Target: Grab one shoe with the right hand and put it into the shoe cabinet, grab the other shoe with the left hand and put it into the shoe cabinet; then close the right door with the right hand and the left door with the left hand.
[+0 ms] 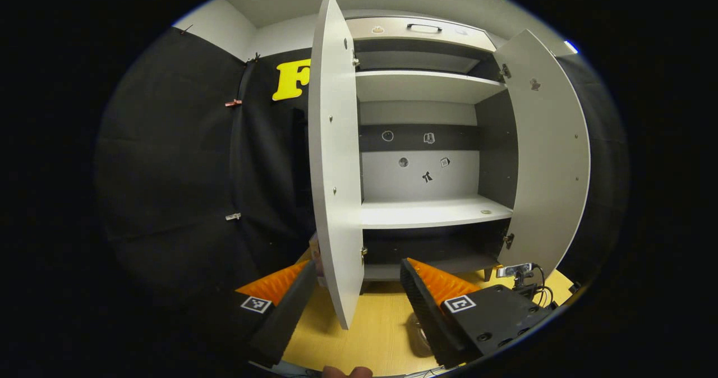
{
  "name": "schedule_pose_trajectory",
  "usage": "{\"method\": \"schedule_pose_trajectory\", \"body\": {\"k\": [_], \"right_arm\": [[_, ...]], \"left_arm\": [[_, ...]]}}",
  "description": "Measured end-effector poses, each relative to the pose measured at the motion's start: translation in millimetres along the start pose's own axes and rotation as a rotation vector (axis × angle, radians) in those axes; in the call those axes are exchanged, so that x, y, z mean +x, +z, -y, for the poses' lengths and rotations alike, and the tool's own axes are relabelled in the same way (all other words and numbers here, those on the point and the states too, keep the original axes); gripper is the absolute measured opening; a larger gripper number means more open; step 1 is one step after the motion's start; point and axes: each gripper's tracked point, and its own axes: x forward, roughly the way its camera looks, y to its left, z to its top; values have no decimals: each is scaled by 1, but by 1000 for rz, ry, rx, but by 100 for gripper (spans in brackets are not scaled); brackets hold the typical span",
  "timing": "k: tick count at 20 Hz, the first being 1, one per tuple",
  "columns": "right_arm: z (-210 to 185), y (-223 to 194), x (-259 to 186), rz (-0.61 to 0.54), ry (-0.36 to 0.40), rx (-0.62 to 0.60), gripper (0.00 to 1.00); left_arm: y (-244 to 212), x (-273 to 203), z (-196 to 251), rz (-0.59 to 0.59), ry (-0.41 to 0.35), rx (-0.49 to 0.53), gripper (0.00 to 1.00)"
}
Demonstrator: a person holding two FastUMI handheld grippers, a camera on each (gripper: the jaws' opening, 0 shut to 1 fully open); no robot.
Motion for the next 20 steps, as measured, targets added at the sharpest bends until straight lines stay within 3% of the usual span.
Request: {"method": "schedule_pose_trajectory", "body": {"k": [2, 3, 4, 5, 8, 14, 20], "right_arm": [[6, 7, 13, 26, -49, 18, 78], [11, 11, 20, 42, -79, 29, 61], [17, 13, 24, 51, -106, 33, 62], [13, 15, 25, 64, -89, 44, 29], [10, 18, 27, 82, -37, -8, 6], [10, 38, -8, 107, 1, -41, 6], [-9, 131, -96, 227, 59, -41, 6]], "left_arm": [[-5, 4, -6, -7, 15, 2, 95], [-6, 5, -8, -10, 21, 4, 95], [-8, 5, -10, -13, 26, 3, 95], [-8, 6, -12, -15, 29, 2, 95], [-9, 9, -16, -16, 41, 14, 95], [-14, 12, -12, -24, 32, 5, 95], [-10, 17, -2, -15, 0, 3, 95]]}}
